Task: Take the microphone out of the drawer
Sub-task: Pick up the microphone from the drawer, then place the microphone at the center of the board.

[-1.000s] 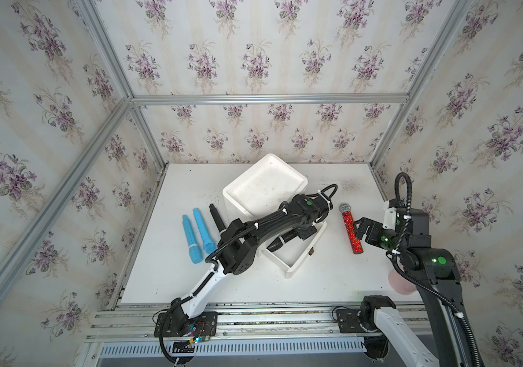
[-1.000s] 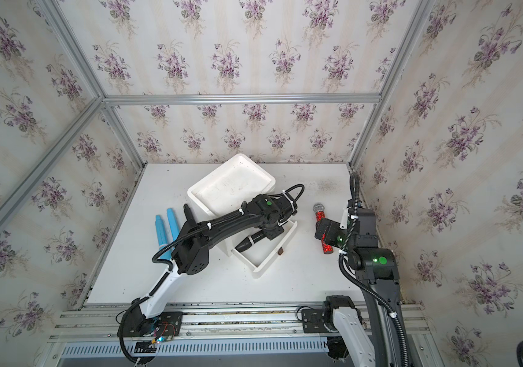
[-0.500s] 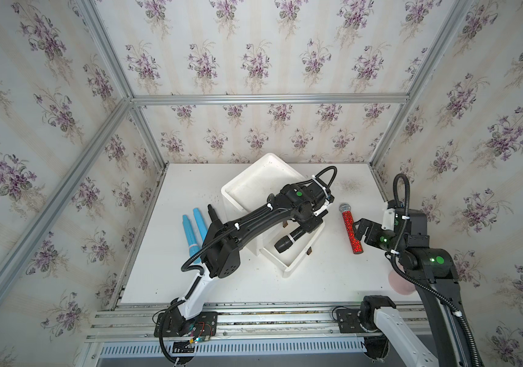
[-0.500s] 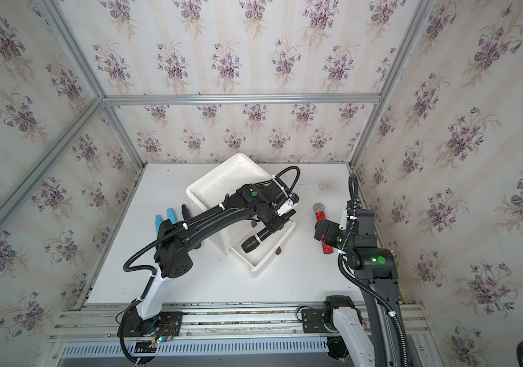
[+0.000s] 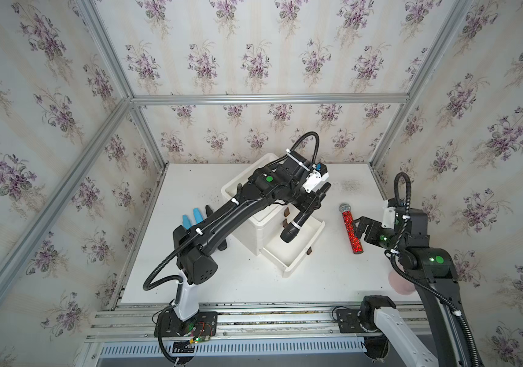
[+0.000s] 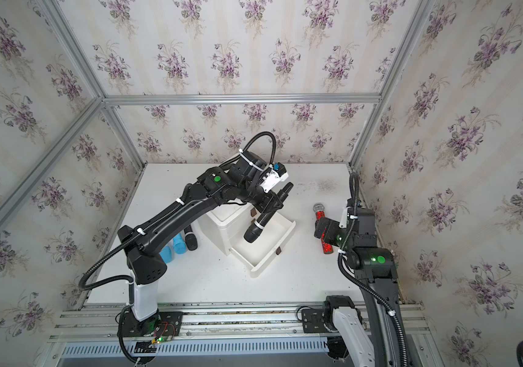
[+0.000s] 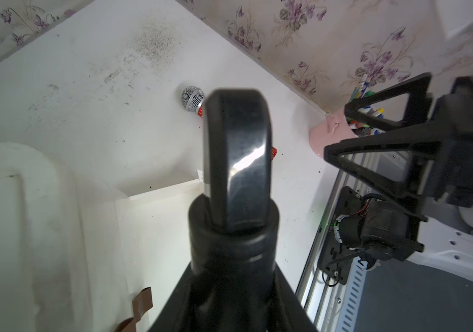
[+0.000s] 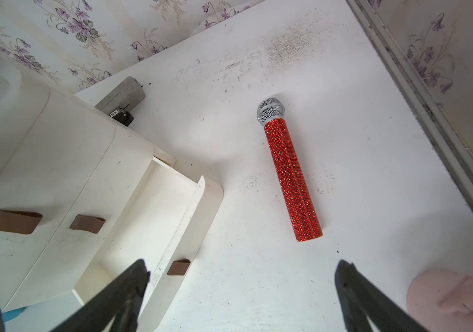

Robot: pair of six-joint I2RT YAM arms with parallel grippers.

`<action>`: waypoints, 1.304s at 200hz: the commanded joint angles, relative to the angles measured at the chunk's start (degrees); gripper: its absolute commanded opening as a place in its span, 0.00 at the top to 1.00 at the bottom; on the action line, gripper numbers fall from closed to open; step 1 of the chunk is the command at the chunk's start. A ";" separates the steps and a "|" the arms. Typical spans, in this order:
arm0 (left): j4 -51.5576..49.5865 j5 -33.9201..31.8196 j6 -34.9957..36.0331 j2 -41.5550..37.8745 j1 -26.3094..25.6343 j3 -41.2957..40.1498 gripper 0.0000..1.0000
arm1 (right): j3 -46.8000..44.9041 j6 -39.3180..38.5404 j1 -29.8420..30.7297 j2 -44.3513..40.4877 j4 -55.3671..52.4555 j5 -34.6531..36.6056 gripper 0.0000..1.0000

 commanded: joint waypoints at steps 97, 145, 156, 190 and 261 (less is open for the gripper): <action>3.54 9.06 -6.78 -19.69 14.87 -6.75 1.00 | -4.66 -4.17 -0.05 -0.84 6.02 -12.48 0.00; 3.53 10.27 -7.53 -33.59 29.01 -17.93 1.00 | -6.26 -4.42 -0.05 0.15 8.16 -14.26 0.00; 3.53 11.73 -7.85 -36.05 33.00 -20.36 1.00 | -6.46 -4.43 -0.05 0.61 8.40 -14.50 0.00; 3.42 15.73 -8.67 -40.79 45.46 -26.72 1.00 | -6.56 -4.56 -0.05 1.00 9.25 -15.47 0.00; 4.02 17.36 -10.74 -38.80 59.35 -38.10 1.00 | -7.24 -4.97 -0.05 1.02 10.05 -16.85 0.00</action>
